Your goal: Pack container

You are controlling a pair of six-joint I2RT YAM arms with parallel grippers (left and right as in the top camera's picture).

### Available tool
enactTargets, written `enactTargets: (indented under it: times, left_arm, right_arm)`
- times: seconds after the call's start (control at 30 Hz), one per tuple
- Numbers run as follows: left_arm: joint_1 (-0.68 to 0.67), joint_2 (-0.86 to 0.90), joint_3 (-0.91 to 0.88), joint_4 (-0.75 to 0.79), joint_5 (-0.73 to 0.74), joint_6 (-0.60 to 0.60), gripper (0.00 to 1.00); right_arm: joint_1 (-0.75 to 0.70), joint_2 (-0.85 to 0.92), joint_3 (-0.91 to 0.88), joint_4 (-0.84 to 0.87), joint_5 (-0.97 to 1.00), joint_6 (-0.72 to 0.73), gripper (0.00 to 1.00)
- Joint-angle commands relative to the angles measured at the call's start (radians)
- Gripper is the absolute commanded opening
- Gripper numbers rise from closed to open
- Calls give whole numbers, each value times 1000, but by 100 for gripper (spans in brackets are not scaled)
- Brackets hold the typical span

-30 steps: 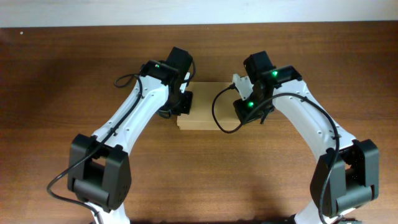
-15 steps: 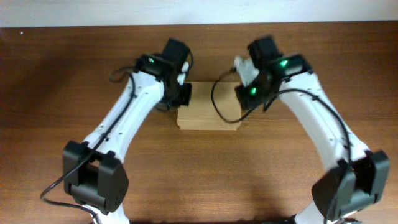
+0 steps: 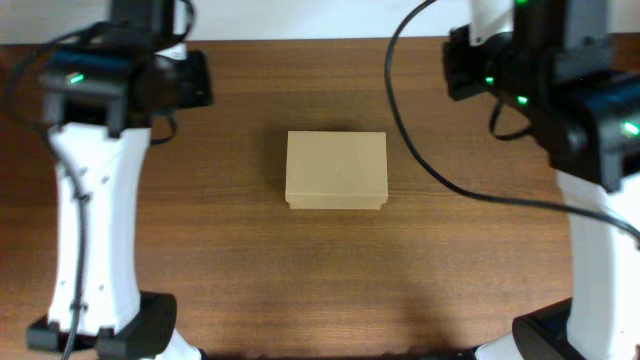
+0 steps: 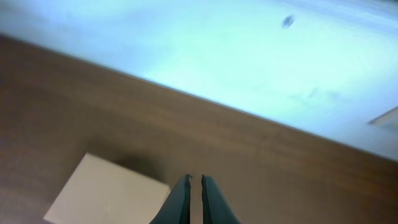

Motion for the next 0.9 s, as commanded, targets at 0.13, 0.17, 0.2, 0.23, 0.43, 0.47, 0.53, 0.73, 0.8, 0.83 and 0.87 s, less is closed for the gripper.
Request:
enactTargets:
  times: [0.13,0.17,0.2,0.23,0.43,0.47,0.53,0.73,0.8,0.83,0.87]
  left_arm:
    - [15,-145,139,-5,-61,18,33]
    - [15,-167,144,2,-62,18,45]
    - [15,-184,144,8,-62,18,54]
    - [15,-201,144,9,-62,18,62]
    - [15,-232,143,-28,-62,18,100]
    - [15,-232,143,-39,-61,18,100]
    - [15,-230,143,-64,-61,18,100]
    - [15,-230,143,-142,-61,18,100]
    - [15,-230,143,-164,-61,18,100]
    - [15,-230,143,-173,-61,18,100]
    - [15,-230,143,-173,-61,18,100]
  right_arm:
    - [8,-81,179,0,39,6,11]
    - [8,-93,189,2,39,6,12]
    - [8,-105,193,5,39,6,19]
    - [8,-115,193,5,39,6,35]
    - [8,-133,193,-3,53,5,99]
    - [8,-133,192,-3,53,5,99]
    - [8,-131,192,-4,53,5,99]
    - [8,-126,192,-46,53,5,99]
    - [8,-126,192,-54,53,5,99]
    - [8,-126,192,-60,53,5,99]
    - [8,-126,191,-64,53,5,99]
